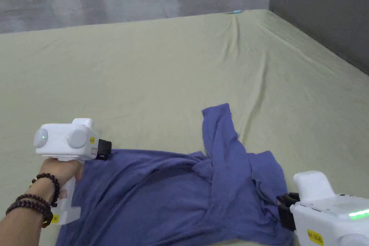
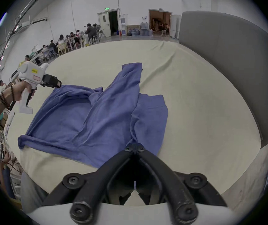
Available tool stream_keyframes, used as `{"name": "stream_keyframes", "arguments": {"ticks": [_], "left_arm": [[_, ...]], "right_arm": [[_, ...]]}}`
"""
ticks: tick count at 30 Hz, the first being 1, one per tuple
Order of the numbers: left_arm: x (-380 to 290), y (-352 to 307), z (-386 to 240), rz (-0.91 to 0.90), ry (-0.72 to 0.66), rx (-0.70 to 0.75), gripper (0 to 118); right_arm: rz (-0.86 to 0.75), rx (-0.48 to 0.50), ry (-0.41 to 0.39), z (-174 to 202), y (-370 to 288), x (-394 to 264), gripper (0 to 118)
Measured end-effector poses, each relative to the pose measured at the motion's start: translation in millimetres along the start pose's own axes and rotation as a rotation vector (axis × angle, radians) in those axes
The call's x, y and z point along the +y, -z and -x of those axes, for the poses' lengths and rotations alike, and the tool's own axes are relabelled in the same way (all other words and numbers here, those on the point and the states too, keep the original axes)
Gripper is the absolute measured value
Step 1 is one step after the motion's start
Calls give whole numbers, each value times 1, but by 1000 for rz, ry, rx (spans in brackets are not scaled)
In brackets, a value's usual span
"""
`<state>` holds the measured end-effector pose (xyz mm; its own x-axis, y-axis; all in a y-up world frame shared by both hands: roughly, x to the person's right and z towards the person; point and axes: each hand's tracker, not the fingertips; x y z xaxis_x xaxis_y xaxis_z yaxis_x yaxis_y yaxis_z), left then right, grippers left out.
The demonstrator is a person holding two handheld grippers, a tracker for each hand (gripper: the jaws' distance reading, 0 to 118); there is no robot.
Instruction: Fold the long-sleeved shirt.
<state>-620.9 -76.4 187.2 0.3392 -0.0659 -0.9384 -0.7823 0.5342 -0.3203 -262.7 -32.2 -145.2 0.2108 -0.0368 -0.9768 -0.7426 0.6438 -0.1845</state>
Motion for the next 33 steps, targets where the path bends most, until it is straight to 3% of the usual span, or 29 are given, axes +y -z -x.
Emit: {"name": "stream_keyframes", "arguments": {"ticks": [2,3,6,7,8,9,10,14,15,18,20,21,28,33], "left_arm": [[-9,-1,-9,17,17,-22,6],[-13,-6,-15,11,10,-16,0],[-10,-25,-13,14,-10,-53,0],[-12,-31,-14,15,-2,-72,0],[-2,-26,-1,9,6,-75,0],[-2,-32,0,-23,17,-60,0],[-2,-39,2,-38,17,-63,0],[5,-51,20,-64,-8,-82,0],[6,-56,22,-69,-8,-76,0],[8,-58,34,-81,-21,-77,0],[6,-63,37,-100,-44,-83,0],[6,-68,40,-116,-57,-86,0],[7,-119,63,-274,-123,-127,0],[27,-193,101,-424,-199,-128,0]], "right_arm": [[2,-7,2,-2,0,0,0],[0,-11,4,-4,0,-1,0],[-1,-29,20,-7,-2,-1,0],[-5,-33,28,-8,-2,-2,8],[-1,-39,31,-9,-2,-4,37],[8,-35,39,-10,1,-6,79],[13,-44,44,-10,5,-9,91],[73,-55,42,-5,22,-22,88],[80,-53,39,-4,26,-25,81],[94,-61,29,-2,44,-34,46],[100,-44,45,-3,47,-34,30],[68,-33,67,-3,44,-32,6],[-67,-2,51,-4,0,-4,6],[-222,7,24,-2,-29,67,6]]}}
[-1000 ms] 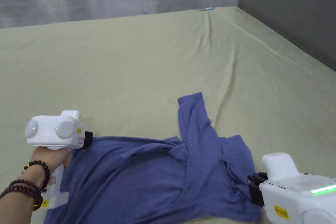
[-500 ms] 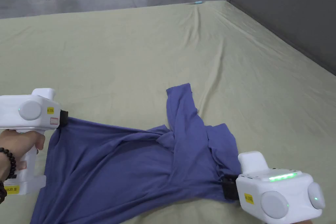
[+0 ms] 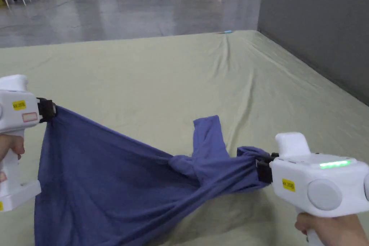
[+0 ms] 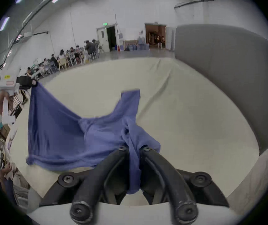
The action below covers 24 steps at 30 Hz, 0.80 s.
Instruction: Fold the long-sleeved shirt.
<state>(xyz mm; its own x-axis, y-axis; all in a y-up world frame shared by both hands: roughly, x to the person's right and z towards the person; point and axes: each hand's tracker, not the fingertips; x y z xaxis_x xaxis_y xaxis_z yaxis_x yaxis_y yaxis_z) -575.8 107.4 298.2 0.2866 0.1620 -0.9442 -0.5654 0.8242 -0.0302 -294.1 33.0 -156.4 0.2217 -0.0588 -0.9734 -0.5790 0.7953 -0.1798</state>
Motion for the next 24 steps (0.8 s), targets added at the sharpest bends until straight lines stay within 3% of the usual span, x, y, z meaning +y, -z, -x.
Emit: {"name": "stream_keyframes", "arguments": {"ticks": [12,17,20,24], "left_arm": [[185,-127,16,-335,68,130,0],[247,-141,7,-382,50,181,0],[266,-142,-2,-406,46,172,0],[264,-118,-7,-396,36,159,0]], "right_arm": [[-327,65,-136,28,-29,304,6],[-329,44,-156,35,-28,429,6],[-324,-4,-122,31,-28,466,6],[-313,-4,-94,25,-22,457,6]]}}
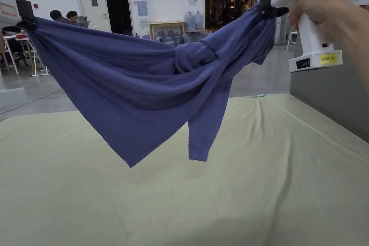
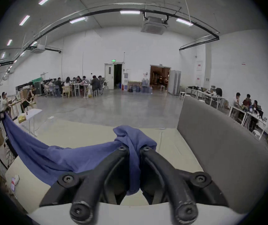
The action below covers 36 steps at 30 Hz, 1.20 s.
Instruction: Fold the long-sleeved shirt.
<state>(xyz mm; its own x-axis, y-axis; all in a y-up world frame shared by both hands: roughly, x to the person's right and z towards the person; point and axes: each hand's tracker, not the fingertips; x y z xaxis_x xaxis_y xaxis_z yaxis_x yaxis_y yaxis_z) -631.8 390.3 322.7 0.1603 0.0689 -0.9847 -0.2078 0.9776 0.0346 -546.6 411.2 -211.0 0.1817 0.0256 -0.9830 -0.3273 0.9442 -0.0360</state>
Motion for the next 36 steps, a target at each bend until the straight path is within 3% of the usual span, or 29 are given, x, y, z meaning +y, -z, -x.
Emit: {"name": "stream_keyframes", "arguments": {"ticks": [5,11,16,21,25,29,32,36], "left_arm": [[-67,32,-10,124,19,-33,0],[-209,70,-28,359,51,-65,0],[-296,75,-31,491,37,-81,0],[-306,23,-11,429,-39,-122,0],[-322,-43,-5,406,27,-137,0],[-378,-113,2,426,51,-126,0],[-430,-144,11,541,40,-133,0],[-485,-161,22,662,26,-107,0]], "right_arm": [[122,2,11,-13,55,-69,6],[345,24,35,-18,130,-213,6],[460,38,58,-16,142,-308,6],[405,74,57,-29,77,-340,6],[416,118,25,-39,11,-373,6],[536,181,-93,-39,-42,-431,6],[640,220,-155,-37,-63,-476,6],[739,249,-145,-30,-73,-525,6]]}}
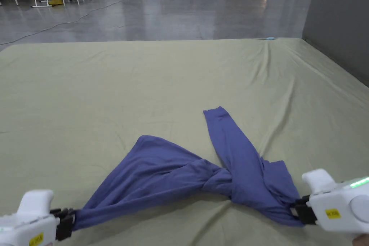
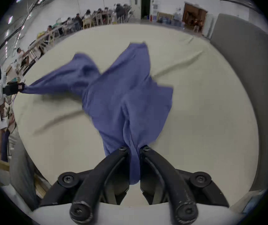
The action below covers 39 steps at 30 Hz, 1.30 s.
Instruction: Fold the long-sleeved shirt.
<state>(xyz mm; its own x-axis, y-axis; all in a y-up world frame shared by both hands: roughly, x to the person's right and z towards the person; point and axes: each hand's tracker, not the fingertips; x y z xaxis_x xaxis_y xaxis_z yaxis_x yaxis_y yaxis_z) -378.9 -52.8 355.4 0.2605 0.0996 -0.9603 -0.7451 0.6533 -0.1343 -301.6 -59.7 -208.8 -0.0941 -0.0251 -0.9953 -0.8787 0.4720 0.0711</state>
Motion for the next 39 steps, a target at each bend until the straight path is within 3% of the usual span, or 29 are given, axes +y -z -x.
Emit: {"name": "stream_keyframes", "arguments": {"ticks": [4,5,6,7,8,9,10,11,12,13,14,15,16,21,22,23,24,25,26,29,33,34,35,37,39], "left_arm": [[-14,10,6,8,-43,-14,0],[-11,6,8,-19,-75,-17,0],[-8,1,9,-40,-88,-31,18],[-5,-7,5,-48,-85,-29,56],[-1,-12,5,-53,-84,-29,100],[1,-17,4,-59,-83,-28,117],[10,-30,6,-187,-74,-49,116],[11,-36,3,-124,-67,-43,116],[14,-41,3,-112,-69,-44,115],[19,-45,2,-103,-68,-41,108],[22,-48,2,-104,-67,-42,85],[17,-55,-2,-131,-54,-48,24],[18,-56,-4,-145,-41,-33,0],[21,-52,-10,-119,-7,-40,0],[23,-49,-9,-126,-11,-47,6],[14,-44,-12,-129,-11,-54,39],[14,-40,-12,-121,-9,-60,97],[16,-33,-14,-93,-7,-53,115],[17,-22,-15,-29,3,-48,116],[1,4,-21,46,28,-9,113],[-17,37,-19,118,32,33,94],[-19,39,-20,108,46,113,82],[-27,37,-22,61,52,62,81],[-21,29,-24,69,74,78,55],[-21,20,-22,27,99,54,0]], "right_arm": [[-16,-58,-1,12,14,-9,7],[-39,-52,35,9,8,-7,15],[-53,-57,59,8,2,-6,44],[-74,-75,89,6,-9,-5,73],[-95,-90,102,4,-22,-6,94],[-130,-85,106,3,-37,-7,97],[-172,-82,114,1,-54,-8,97],[-195,-89,136,0,-68,-10,97],[-201,-98,161,-1,-77,-12,88],[-222,-101,185,-2,-89,-17,63],[-249,-97,191,-3,-97,-20,24],[-252,-99,194,-3,-100,-23,0],[-257,-148,226,-3,-101,-28,0],[-232,-92,240,-2,-99,-34,0],[-224,-90,237,0,-97,-34,0],[-221,-93,233,3,-96,-34,0],[-220,-94,227,4,-96,-33,0],[-219,-91,225,4,-93,-37,0],[-216,-85,224,6,-91,-36,0],[-211,-69,220,14,-90,-33,0],[-205,-62,208,17,-88,-29,0],[-202,-61,205,18,-87,-28,0],[-197,-61,198,20,-87,-27,0],[-190,-64,191,19,-86,-27,0],[-184,-63,172,21,-84,-20,0]]}}
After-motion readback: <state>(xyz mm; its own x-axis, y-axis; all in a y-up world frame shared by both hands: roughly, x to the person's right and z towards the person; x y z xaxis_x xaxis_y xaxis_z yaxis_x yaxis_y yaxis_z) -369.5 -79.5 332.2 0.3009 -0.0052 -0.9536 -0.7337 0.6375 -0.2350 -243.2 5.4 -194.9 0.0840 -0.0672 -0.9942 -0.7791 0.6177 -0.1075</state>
